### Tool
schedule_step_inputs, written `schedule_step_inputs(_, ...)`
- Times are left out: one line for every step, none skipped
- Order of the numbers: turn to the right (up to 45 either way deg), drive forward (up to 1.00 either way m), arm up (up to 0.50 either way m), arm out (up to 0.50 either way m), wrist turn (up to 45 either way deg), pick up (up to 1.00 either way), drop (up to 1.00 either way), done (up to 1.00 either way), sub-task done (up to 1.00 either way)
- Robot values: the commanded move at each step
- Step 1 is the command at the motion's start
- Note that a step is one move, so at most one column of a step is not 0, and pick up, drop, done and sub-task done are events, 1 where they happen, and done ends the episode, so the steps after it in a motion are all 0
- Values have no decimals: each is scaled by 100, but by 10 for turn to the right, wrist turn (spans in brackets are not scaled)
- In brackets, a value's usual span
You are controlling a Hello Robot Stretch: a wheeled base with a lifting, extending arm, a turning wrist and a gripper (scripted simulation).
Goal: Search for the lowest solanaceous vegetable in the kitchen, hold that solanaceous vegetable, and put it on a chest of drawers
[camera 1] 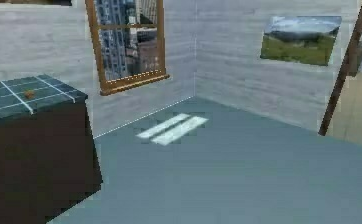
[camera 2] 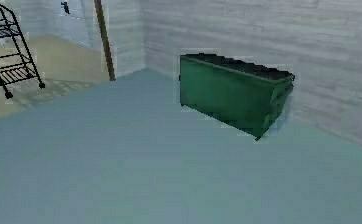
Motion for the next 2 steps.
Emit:
schedule_step_inputs(450,0,0,0,0,0,0,0,0)
schedule_step_inputs(450,0,0,0,0,0,0,0,0)
